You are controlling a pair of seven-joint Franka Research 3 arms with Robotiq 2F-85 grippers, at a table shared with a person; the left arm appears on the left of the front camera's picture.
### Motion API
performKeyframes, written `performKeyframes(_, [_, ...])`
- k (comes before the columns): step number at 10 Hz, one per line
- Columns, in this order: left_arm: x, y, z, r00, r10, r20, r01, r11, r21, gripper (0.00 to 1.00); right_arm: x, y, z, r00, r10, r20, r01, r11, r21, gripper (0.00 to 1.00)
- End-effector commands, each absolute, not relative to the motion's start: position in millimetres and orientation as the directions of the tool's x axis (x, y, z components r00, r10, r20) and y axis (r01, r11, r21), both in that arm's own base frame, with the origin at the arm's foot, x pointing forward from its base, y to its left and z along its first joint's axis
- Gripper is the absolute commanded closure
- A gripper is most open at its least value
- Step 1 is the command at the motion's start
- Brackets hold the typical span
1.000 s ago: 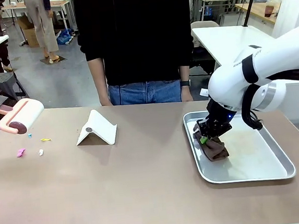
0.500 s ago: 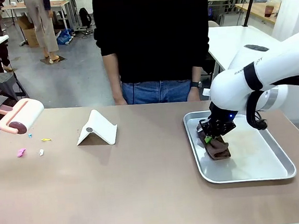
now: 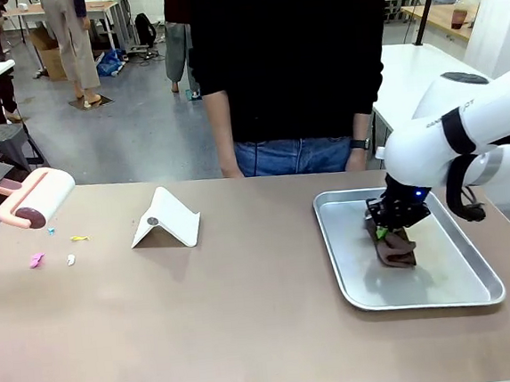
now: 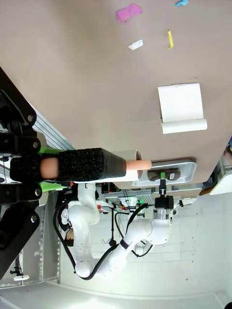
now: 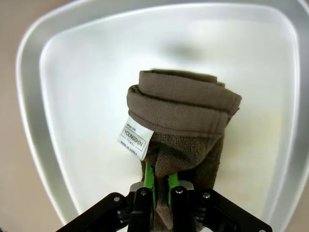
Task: Clean the surface of the table.
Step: If a person points to the right, clean the right side of the table with your right hand, and if they point to the left, clean the left side with your left hand.
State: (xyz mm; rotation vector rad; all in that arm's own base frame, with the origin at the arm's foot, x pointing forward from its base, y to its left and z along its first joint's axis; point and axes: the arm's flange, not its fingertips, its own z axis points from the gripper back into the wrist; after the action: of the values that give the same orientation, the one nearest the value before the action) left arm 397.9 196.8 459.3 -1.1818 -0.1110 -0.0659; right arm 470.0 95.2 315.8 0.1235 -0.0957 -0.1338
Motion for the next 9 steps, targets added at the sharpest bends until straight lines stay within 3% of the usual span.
performKeyframes(1, [395,198,462,0.991,-0.008,0.131,0.125,0.371,-0.92,0.95,463,58,304,0.969,-0.241,0.054,0.236,0.968,0.086,0.88])
performKeyframes(6, [395,198,462,0.991,-0.008,0.131,0.125,0.371,-0.92,0.95,445,-4,333,0.921,-0.383,0.067,0.315,0.838,0.446,0.88])
performKeyframes(9, [395,198,462,0.991,-0.008,0.131,0.125,0.371,-0.92,0.95,419,-48,357,0.928,-0.369,0.046,0.223,0.651,0.725,0.88])
